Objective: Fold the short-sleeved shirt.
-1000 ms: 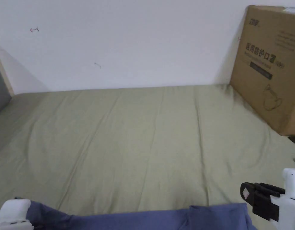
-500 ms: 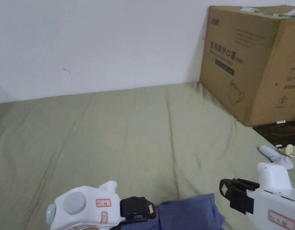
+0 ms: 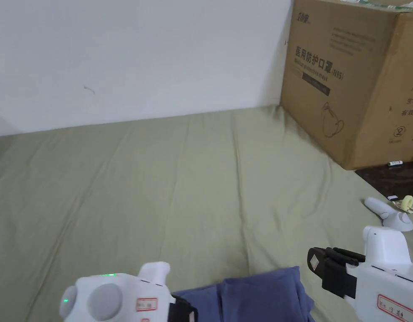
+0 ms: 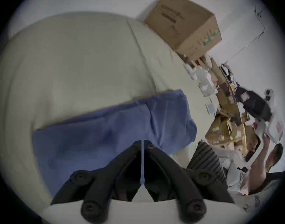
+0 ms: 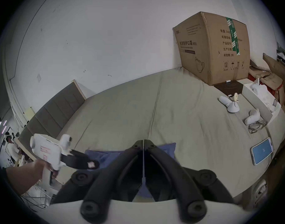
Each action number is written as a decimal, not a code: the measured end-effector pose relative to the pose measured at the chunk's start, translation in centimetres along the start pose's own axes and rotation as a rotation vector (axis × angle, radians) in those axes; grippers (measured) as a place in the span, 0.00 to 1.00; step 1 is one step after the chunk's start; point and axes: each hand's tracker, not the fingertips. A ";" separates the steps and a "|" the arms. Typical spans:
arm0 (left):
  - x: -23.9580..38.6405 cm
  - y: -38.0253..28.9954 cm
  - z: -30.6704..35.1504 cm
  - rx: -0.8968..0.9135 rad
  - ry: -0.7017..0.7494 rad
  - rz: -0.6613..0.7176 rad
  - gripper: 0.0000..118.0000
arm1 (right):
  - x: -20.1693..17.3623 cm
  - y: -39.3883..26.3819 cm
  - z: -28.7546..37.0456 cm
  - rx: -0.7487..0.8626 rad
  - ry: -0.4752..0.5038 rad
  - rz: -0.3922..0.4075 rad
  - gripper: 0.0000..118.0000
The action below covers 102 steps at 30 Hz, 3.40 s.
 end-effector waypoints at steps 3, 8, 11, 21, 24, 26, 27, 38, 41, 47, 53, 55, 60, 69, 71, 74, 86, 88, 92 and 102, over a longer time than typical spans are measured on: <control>0.8 0.0 -4.8 -0.066 0.014 0.001 0.02 | 0.2 -0.1 -0.1 -0.009 0.001 -0.013 0.01; -0.9 -0.7 -7.2 -0.051 -0.114 0.148 0.02 | -0.1 -0.4 -0.3 -0.033 -0.019 0.017 0.01; -3.5 -1.7 -3.6 0.042 -0.257 0.243 0.03 | -0.3 -0.4 -0.4 -0.039 -0.013 0.022 0.01; -18.8 -8.8 11.1 0.382 -0.232 0.511 1.00 | -1.9 -0.5 -2.2 -0.065 0.005 0.041 0.01; -20.3 -10.4 9.9 0.349 -0.368 0.618 1.00 | -2.4 -0.7 -2.8 -0.082 0.008 0.041 0.01; -22.4 -11.3 8.0 0.315 -0.467 0.684 1.00 | -2.8 -0.8 -3.0 -0.095 0.011 0.037 0.01; -22.6 -11.5 6.4 0.286 -0.532 0.720 1.00 | -2.9 -0.8 -3.1 -0.103 0.009 0.040 0.01; -21.7 -9.0 -1.4 0.251 -0.808 0.603 0.98 | -4.6 0.1 -3.0 -0.129 -0.011 0.113 0.01; -23.0 -10.8 -0.9 0.239 -0.595 0.636 0.03 | -4.8 0.1 -3.2 -0.131 -0.002 0.107 0.01; -20.2 -8.9 1.0 0.210 -0.397 0.540 0.05 | -5.3 0.2 -3.3 -0.139 0.015 0.100 0.01; -16.4 -8.5 10.1 0.273 -0.060 0.318 0.05 | -5.4 0.6 -2.4 -0.108 0.045 0.115 0.01; -15.3 -8.5 13.4 0.250 0.175 0.320 0.05 | -5.2 0.6 -2.2 -0.102 0.053 0.115 0.01; -11.4 -7.7 17.1 0.233 0.482 0.166 0.05 | -4.4 -0.1 -1.8 -0.093 0.077 0.088 0.01; -3.5 -1.3 9.9 0.234 0.191 0.216 0.06 | -2.5 -0.1 0.3 -0.070 0.075 0.052 0.01; -2.2 -0.1 7.0 0.191 0.144 0.222 0.07 | -1.9 0.0 0.7 -0.064 0.067 0.042 0.01; -1.5 0.8 2.8 0.149 0.005 0.321 0.26 | -1.0 0.0 0.9 -0.061 0.051 0.026 0.01; -2.1 0.5 4.7 0.228 -0.152 0.245 0.54 | 0.4 -0.1 0.5 -0.051 0.043 -0.010 0.01; -1.8 0.2 5.6 0.257 -0.045 0.150 0.19 | 0.7 -0.1 0.4 -0.049 0.042 -0.011 0.01; -1.2 -0.1 3.6 0.195 0.053 0.059 0.01 | 1.3 -0.2 0.1 -0.042 0.035 -0.025 0.01; -0.4 -0.4 -8.9 -0.084 -0.008 0.218 0.01 | 2.2 -0.4 -0.2 -0.056 0.019 -0.045 0.01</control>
